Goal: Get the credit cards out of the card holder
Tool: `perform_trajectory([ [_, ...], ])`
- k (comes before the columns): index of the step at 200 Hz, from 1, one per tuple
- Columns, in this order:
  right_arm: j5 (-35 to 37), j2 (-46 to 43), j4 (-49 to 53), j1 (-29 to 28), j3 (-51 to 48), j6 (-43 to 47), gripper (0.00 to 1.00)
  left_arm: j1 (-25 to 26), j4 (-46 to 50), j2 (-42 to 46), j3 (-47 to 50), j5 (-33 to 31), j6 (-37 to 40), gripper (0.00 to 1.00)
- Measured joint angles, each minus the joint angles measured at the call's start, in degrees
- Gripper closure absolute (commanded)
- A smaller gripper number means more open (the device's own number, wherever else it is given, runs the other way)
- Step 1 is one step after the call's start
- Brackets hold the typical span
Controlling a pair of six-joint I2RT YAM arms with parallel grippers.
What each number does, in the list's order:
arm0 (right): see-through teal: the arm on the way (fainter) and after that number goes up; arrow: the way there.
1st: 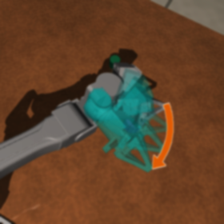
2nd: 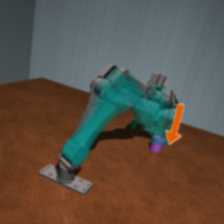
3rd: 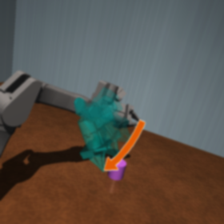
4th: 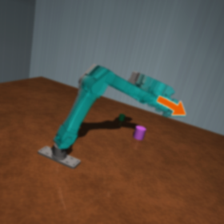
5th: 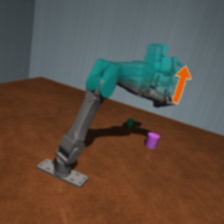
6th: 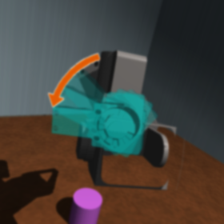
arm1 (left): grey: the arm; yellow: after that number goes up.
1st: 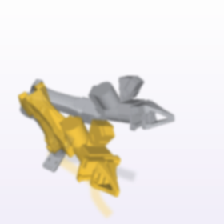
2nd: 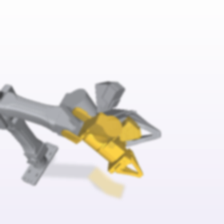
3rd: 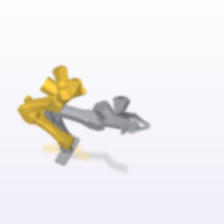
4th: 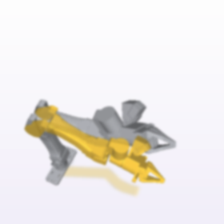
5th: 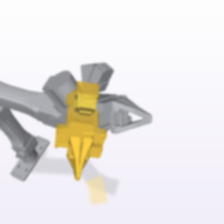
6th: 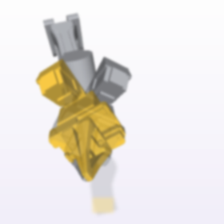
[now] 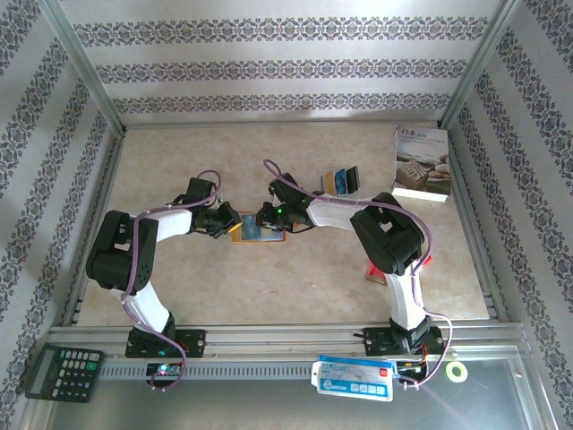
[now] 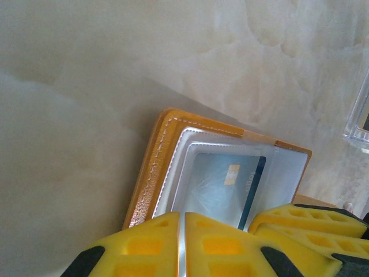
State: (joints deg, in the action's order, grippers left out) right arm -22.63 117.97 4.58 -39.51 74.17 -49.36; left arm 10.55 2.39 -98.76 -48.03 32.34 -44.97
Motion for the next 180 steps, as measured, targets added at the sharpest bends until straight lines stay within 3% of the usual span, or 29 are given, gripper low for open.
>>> perform_trajectory([
  [180,-2.4,2.1,1.2,0.0,1.5,0.2,0.87,0.0,0.0,-1.1,0.0,0.0,0.0,0.92],
])
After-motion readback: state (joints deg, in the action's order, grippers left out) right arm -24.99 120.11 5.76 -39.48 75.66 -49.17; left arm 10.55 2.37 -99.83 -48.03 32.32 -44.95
